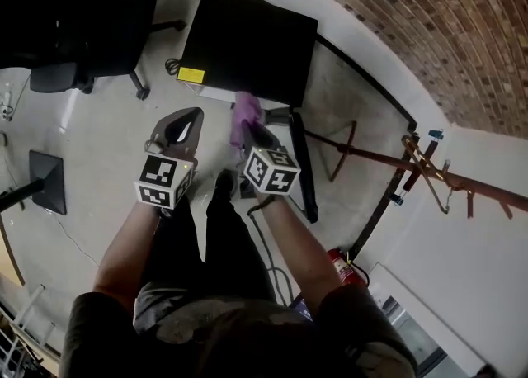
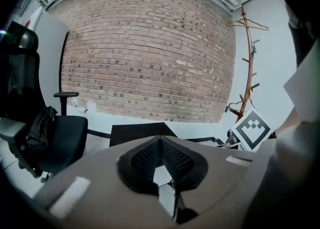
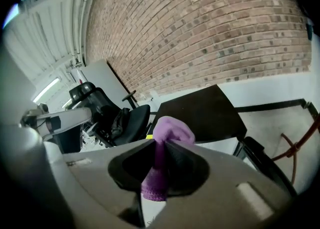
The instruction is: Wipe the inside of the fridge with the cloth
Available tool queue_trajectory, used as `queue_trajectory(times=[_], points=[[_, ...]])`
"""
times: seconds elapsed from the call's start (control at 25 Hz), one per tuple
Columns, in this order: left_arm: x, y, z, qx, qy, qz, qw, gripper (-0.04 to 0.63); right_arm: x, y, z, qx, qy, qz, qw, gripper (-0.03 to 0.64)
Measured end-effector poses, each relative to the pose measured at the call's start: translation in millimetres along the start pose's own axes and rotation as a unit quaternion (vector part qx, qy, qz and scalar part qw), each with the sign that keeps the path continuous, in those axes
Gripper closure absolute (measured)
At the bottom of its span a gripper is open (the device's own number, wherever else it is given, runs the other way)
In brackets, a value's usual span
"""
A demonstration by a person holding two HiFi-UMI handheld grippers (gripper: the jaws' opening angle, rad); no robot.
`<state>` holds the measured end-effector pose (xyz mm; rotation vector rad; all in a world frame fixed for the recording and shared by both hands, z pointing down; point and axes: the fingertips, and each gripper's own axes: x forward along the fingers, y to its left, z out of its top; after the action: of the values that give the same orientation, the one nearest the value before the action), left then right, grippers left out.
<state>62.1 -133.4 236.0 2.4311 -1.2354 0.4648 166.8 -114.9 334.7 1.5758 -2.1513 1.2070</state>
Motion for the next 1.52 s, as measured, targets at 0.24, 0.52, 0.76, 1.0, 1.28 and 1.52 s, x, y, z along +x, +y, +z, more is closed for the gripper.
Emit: queue_trajectory(times=[0.24, 0.52, 0.76, 1.0, 1.28, 1.52], points=[[-31, -22, 33, 0.001, 0.0, -0.02, 0.9998, 0.575, -47, 10, 32, 0.028, -0.045, -0.028, 0.998, 0.565], [-71, -24, 52, 0.016, -0.01, -0.096, 0.9952, 0.575, -91, 38, 31, 0.044, -0.094, -0.09, 0.991, 0.565], [-124, 4, 49, 0.056, -0.023, -0.169, 0.9837, 0.575, -118, 94, 12, 0.077, -0.166, -0.144, 0.973, 0.565], [-176, 35, 50, 0.058, -0.038, -0.205, 0.9762, 0.575, -153, 146, -24, 0.106, -0.203, -0.192, 0.954, 0.565], [-228, 22, 49, 0.065, -0.044, -0.246, 0.9662, 0.575, -196, 198, -44, 0.093, -0.23, -0.21, 0.946, 0.565], [-270, 7, 31, 0.06, -0.052, -0.238, 0.968, 0.575, -213, 228, -67, 0.065, -0.235, -0.18, 0.953, 0.565]])
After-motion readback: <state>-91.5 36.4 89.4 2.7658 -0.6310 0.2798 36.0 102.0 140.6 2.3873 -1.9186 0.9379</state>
